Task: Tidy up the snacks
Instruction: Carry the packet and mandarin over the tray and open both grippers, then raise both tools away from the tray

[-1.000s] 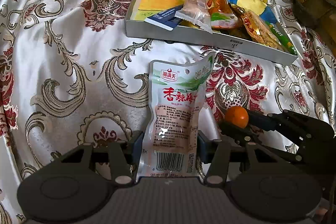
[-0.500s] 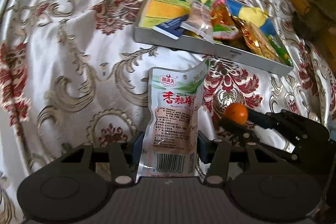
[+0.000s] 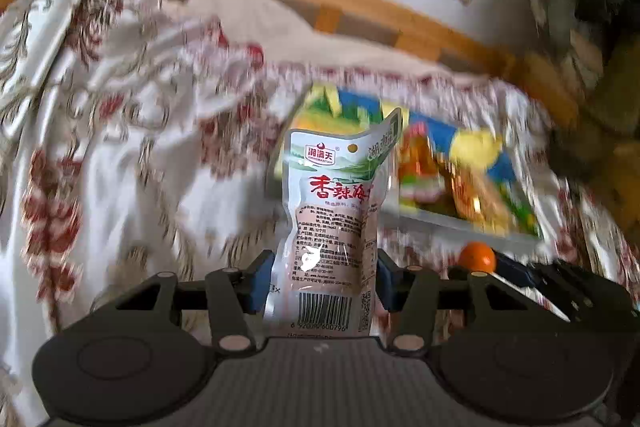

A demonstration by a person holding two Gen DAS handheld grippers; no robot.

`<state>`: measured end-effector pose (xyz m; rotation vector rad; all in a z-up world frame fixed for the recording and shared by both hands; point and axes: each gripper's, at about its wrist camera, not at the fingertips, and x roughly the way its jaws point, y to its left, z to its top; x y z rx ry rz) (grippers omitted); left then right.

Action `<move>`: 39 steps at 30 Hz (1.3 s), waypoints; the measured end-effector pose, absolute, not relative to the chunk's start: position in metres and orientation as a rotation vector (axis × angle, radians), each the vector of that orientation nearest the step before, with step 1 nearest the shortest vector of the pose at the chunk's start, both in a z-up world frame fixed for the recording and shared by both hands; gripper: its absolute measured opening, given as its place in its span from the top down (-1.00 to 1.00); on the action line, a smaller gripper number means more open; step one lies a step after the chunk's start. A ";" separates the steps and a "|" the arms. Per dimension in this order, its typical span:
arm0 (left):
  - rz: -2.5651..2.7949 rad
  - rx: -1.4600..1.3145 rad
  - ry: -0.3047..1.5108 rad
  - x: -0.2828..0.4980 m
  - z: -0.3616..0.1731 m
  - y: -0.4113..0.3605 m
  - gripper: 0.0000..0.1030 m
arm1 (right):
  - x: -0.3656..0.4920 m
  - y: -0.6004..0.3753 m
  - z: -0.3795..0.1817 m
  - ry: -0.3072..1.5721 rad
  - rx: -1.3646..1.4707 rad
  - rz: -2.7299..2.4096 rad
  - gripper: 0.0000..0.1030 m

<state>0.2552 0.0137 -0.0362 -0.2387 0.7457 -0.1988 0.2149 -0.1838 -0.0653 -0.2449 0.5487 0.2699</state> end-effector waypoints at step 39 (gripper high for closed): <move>-0.214 -0.244 0.616 0.374 -0.070 -0.024 -0.48 | 0.308 -0.181 -0.092 0.561 -0.152 0.165 0.12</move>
